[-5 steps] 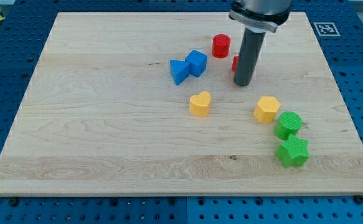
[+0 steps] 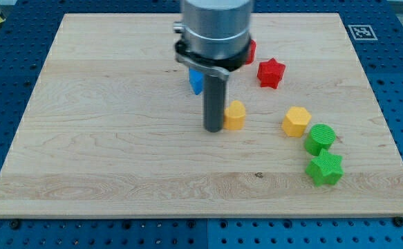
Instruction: Put the heart at the top of hexagon
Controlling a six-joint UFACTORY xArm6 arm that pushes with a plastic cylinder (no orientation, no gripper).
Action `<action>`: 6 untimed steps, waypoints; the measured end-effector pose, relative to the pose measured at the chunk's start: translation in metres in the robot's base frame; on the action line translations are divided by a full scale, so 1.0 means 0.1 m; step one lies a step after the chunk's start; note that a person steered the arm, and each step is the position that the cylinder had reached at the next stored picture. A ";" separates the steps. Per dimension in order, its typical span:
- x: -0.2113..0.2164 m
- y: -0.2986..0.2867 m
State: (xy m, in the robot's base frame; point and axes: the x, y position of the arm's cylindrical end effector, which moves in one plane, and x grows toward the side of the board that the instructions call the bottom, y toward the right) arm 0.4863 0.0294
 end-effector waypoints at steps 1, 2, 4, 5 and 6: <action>-0.05 0.43; -0.07 0.64; -0.30 0.45; -0.43 0.67; -0.43 1.02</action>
